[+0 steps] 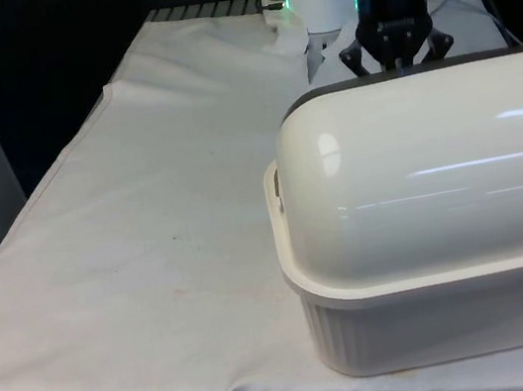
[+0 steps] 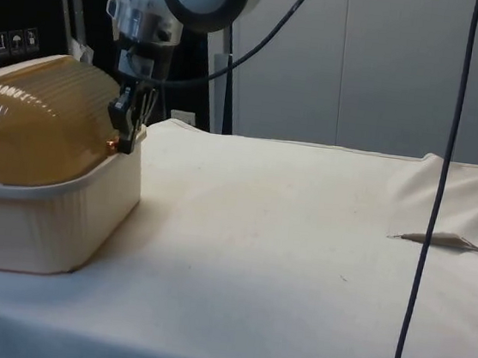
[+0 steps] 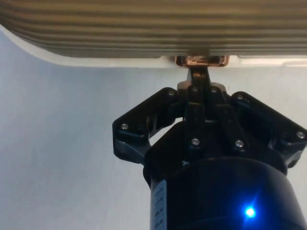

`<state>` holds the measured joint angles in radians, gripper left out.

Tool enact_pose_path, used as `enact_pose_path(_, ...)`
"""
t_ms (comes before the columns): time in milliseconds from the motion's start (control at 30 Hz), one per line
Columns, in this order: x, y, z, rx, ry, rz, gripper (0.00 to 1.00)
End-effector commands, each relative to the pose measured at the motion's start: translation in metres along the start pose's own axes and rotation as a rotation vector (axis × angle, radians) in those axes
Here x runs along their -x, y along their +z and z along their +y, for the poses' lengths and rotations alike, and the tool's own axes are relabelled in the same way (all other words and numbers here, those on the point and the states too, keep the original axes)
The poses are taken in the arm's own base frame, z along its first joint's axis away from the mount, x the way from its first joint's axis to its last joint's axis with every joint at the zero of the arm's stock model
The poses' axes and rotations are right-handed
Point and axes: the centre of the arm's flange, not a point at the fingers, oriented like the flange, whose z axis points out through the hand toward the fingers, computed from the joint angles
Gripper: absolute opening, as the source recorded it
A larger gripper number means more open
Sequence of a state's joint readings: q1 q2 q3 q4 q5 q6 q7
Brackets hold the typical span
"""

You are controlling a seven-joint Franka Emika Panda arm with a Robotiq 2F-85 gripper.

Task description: Open the lid, then close it.

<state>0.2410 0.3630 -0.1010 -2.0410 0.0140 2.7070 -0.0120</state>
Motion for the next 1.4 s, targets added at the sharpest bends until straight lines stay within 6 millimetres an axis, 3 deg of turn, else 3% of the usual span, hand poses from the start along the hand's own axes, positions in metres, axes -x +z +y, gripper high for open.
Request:
enact_pose_path(0, -0.001, 0.000, -0.002, -0.007, 0.003, 0.015, 0.00)
enact_pose_path(667, -0.014, -0.028, -0.005, -0.001, -0.011, 0.100, 0.00)
enact_pose_path(1367, -0.025, -0.045, -0.008, -0.007, -0.021, 0.207, 0.00)
